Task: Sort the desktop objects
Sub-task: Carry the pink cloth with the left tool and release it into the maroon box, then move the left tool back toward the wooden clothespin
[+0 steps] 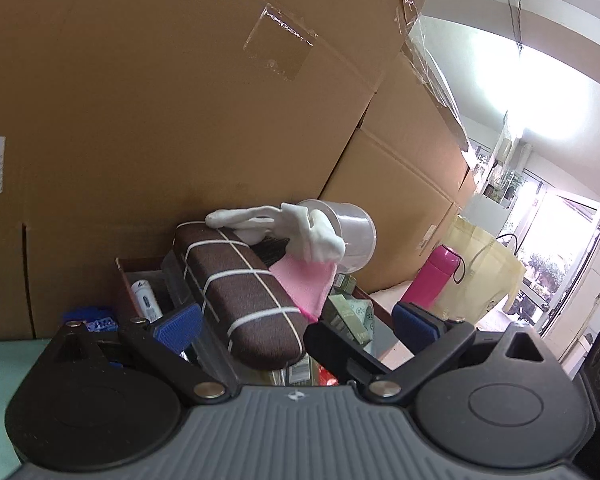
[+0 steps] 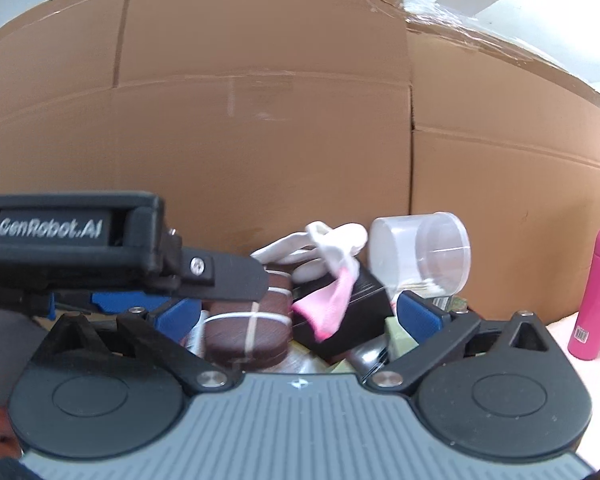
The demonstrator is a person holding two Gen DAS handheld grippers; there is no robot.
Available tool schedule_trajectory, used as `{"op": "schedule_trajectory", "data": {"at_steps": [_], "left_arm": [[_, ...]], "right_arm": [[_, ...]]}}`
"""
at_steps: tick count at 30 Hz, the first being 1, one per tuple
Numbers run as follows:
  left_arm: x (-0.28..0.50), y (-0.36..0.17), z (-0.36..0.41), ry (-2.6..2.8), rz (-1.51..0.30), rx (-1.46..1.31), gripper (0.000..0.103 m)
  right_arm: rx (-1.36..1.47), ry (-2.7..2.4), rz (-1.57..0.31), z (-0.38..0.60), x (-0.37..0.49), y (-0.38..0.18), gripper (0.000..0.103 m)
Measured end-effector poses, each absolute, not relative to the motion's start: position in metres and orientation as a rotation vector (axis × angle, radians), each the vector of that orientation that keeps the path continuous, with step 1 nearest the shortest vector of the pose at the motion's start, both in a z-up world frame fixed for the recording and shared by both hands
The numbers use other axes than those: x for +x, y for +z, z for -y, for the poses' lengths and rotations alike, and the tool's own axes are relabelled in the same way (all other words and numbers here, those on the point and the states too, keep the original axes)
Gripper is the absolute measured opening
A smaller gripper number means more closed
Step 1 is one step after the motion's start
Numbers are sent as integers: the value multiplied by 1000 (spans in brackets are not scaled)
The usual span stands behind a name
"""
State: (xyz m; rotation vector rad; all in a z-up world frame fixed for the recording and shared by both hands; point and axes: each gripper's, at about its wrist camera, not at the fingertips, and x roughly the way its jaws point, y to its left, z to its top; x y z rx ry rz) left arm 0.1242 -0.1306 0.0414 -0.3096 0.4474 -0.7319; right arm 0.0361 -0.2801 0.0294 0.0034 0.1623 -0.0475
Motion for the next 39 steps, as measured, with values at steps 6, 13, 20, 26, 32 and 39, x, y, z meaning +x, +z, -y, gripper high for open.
{"op": "schedule_trajectory", "data": {"at_steps": [6,13,20,26,32,39], "left_arm": [[83,32,90,-693,-427,-344,103],[40,11,32,-619,-439,-401,103],[17,-18,-26,-499,-501,-476,103],[12,-30,-74,-359,-474,-485,103],[20,-39,-128,-203,-463,-509,103],[36,-44,-167,-52,-452,-503,101]], "right_arm": [[-69,-5,-151,239,8,30,101],[-183,113,-159,174,-12,20,101],[-172,249,-237,123,-15,-9,101],[-128,291,-304,97,-6,-21,101],[-132,401,-375,59,19,-34,101],[-129,510,-473,7,56,-52,81]]}}
